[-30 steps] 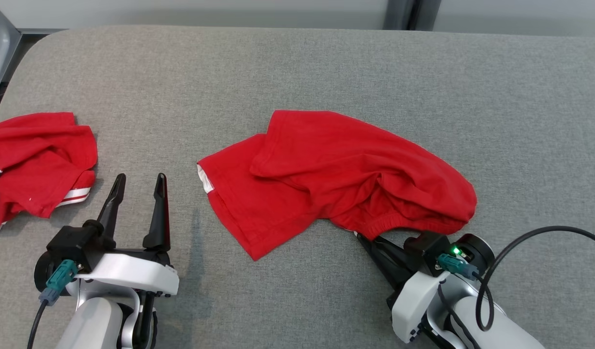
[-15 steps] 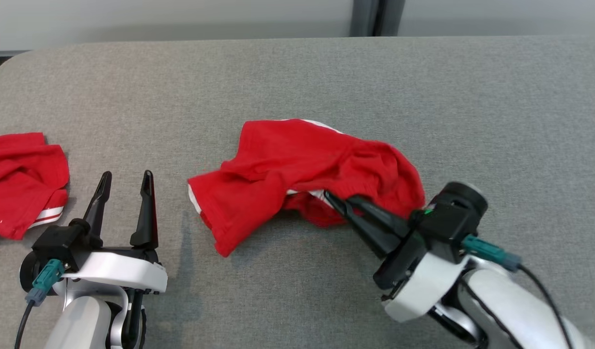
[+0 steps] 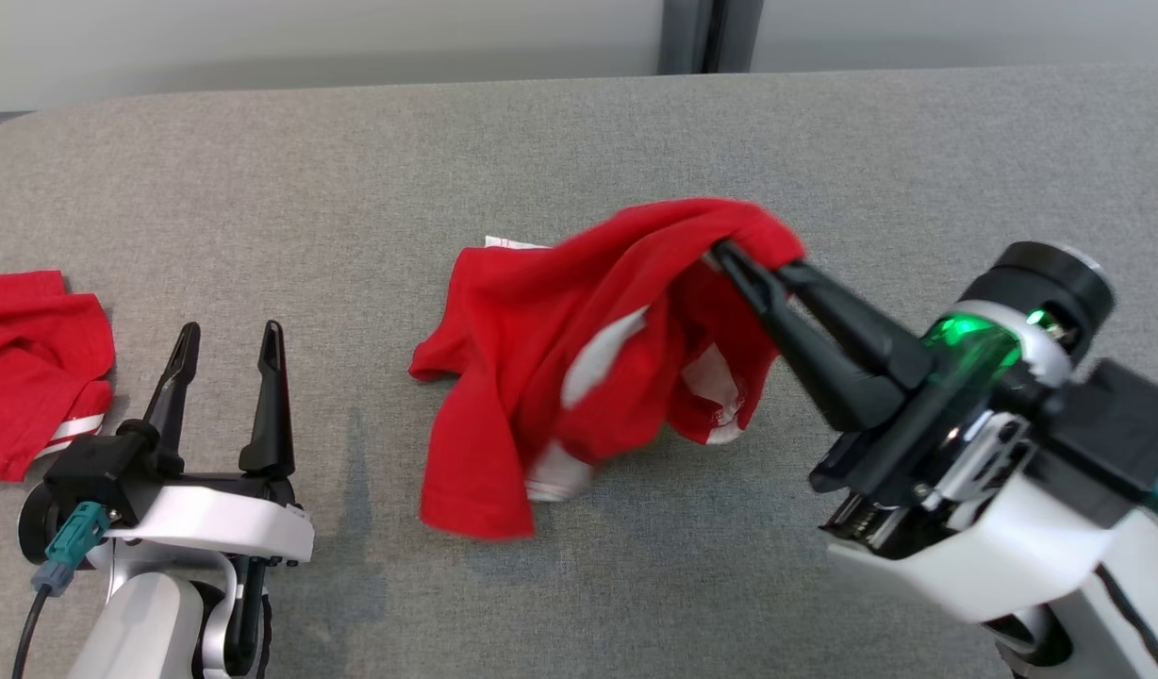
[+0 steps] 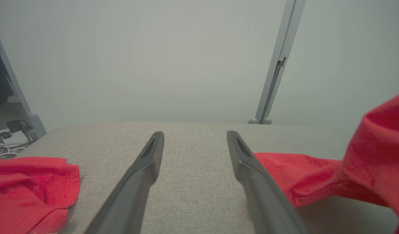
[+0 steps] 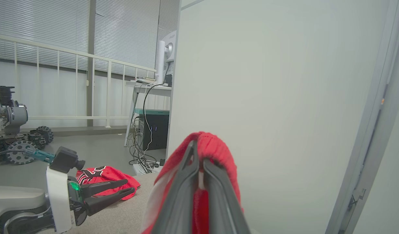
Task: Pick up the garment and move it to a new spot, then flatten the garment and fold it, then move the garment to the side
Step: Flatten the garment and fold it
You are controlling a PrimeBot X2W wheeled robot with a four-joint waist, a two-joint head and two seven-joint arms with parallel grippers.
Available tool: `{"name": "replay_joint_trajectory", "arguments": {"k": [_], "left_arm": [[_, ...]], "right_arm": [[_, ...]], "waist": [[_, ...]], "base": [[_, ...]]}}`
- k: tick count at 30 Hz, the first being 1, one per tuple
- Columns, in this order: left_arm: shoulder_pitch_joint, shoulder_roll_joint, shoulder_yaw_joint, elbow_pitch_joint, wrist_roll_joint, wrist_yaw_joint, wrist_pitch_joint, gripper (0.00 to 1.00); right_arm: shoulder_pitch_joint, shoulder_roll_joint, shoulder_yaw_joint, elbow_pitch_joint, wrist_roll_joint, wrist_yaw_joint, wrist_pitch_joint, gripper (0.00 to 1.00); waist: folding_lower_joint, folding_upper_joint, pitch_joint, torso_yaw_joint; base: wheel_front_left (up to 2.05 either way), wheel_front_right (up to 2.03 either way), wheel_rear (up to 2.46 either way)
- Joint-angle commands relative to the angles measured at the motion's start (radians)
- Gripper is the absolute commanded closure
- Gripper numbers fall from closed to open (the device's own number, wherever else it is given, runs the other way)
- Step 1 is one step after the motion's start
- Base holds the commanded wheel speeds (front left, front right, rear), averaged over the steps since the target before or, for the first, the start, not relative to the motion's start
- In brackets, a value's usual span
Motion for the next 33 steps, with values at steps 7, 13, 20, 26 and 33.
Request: {"name": "replay_joint_trajectory", "arguments": {"k": [7,13,20,26,33], "left_arm": [[-0.01,0.011,0.0,-0.019,0.001,0.01,0.004,0.0],[-0.041,0.007,-0.018,-0.026,0.007,0.002,0.005,0.0],[-0.076,0.004,-0.033,-0.029,0.01,-0.01,0.003,0.0],[-0.099,0.001,-0.044,-0.025,0.018,-0.016,-0.001,0.0],[-0.092,-0.004,-0.043,-0.014,0.017,-0.019,-0.004,0.0]], "right_arm": [[0.09,0.032,-0.144,-0.005,0.0,0.001,0.026,1.0],[0.141,0.042,-0.229,0.196,0.032,0.001,-0.011,1.0],[0.116,0.045,-0.271,0.403,0.061,0.001,-0.064,1.0],[0.088,0.05,-0.274,0.59,0.088,0.001,-0.113,1.0],[0.07,0.068,-0.266,0.663,0.102,0.001,-0.164,0.0]], "waist": [[0.0,0.0,0.028,-0.009],[0.0,0.0,0.077,-0.006],[0.0,0.0,0.127,0.005],[0.0,0.0,0.153,0.011],[0.0,0.0,0.131,0.001]], "base": [[0.0,0.0,0.0],[0.0,0.0,0.0],[0.0,0.0,0.0],[0.0,0.0,0.0],[0.0,0.0,0.0]]}}
